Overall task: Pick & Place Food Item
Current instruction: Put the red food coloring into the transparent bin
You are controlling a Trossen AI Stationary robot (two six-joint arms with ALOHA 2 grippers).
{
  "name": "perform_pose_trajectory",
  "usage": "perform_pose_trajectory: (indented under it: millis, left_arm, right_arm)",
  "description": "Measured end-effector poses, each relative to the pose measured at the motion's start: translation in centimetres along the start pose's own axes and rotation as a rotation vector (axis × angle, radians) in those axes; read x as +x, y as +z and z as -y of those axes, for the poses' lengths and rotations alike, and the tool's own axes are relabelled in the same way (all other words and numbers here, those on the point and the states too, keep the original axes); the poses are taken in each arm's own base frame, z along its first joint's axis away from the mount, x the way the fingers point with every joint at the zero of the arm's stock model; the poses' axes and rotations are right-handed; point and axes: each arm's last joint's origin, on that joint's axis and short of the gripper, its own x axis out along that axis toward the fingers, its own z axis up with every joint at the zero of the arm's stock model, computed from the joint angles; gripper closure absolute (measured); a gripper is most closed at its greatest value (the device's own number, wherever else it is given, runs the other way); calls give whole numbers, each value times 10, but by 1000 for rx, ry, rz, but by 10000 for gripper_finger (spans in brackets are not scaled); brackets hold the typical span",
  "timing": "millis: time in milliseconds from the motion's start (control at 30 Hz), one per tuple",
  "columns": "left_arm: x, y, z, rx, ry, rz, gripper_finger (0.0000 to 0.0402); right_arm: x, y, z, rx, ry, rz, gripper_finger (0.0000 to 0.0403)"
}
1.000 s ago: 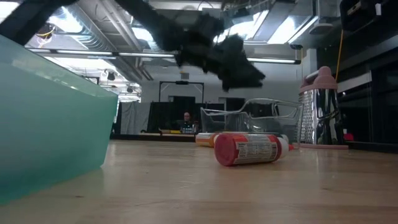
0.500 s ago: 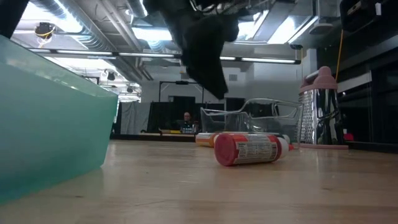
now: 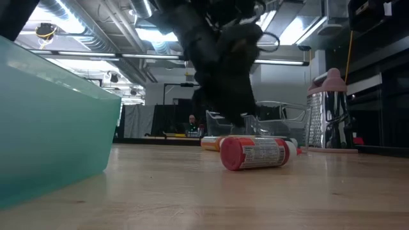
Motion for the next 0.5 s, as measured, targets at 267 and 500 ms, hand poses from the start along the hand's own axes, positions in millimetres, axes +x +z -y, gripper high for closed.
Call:
perform_pose_trajectory:
  millis: [267, 500]
  left_arm:
    - [16, -3, 13, -29, -30, 68, 215]
    - [22, -8, 18, -46, -17, 63, 215]
  right_arm:
    - [0, -1, 0, -5, -1, -6, 257]
    - [0, -1, 0, -7, -1, -6, 257]
